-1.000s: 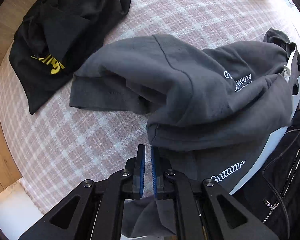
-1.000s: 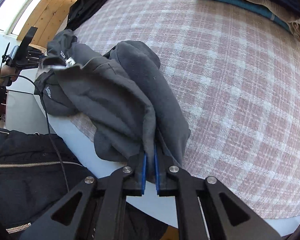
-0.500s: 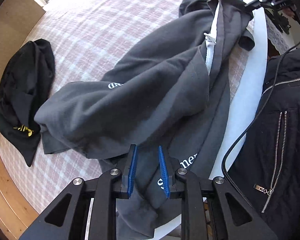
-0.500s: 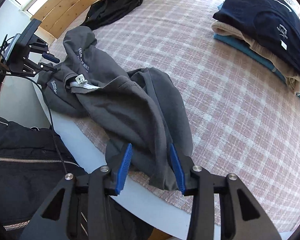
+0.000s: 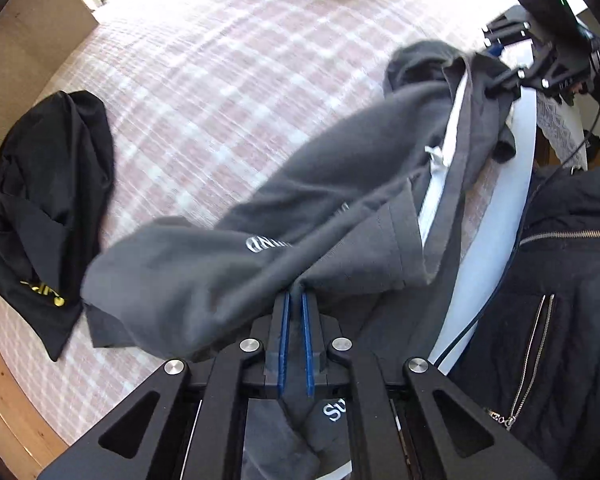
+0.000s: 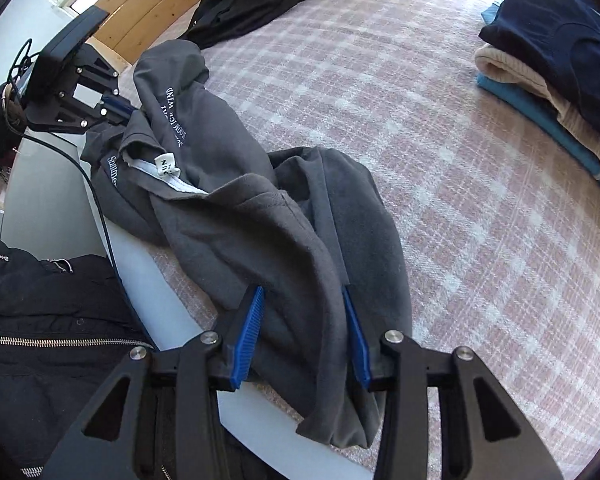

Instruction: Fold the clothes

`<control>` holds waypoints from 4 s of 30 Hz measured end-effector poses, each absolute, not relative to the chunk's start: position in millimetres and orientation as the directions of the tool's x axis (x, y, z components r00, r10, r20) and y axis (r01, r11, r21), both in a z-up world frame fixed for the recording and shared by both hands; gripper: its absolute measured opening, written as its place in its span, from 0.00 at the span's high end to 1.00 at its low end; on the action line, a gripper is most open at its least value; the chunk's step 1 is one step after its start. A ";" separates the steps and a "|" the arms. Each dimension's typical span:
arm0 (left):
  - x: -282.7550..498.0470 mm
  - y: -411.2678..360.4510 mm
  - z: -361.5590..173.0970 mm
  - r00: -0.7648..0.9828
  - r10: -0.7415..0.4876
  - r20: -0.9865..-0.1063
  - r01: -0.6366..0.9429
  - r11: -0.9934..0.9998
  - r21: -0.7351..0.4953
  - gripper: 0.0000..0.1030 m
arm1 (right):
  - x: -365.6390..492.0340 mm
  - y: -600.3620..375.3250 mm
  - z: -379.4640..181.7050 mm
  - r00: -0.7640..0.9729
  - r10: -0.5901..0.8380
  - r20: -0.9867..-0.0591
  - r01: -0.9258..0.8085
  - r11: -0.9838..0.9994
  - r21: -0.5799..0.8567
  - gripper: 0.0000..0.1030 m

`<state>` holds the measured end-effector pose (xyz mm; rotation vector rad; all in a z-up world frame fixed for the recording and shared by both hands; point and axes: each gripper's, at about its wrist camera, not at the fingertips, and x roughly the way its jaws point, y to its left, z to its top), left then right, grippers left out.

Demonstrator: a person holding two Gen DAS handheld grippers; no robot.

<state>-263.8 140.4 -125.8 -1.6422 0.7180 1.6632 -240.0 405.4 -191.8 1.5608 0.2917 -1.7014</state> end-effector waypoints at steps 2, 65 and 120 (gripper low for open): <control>-291.7 143.0 -114.1 -0.003 0.101 -0.995 -0.767 -0.638 -0.063 0.95 | -243.5 407.7 -191.7 0.081 -0.397 -0.914 0.664 -0.663 0.347 0.80; -398.8 57.7 -49.9 -0.324 0.163 -0.932 -0.669 -0.736 0.104 0.97 | -275.0 402.3 -76.7 -0.254 -0.515 -0.819 0.606 -0.745 0.280 0.95; -547.3 -115.9 -235.3 -0.147 0.082 -0.986 -0.290 -0.956 -0.036 0.48 | -230.5 280.9 -175.0 -0.167 -0.225 -0.960 0.346 -0.925 0.157 0.48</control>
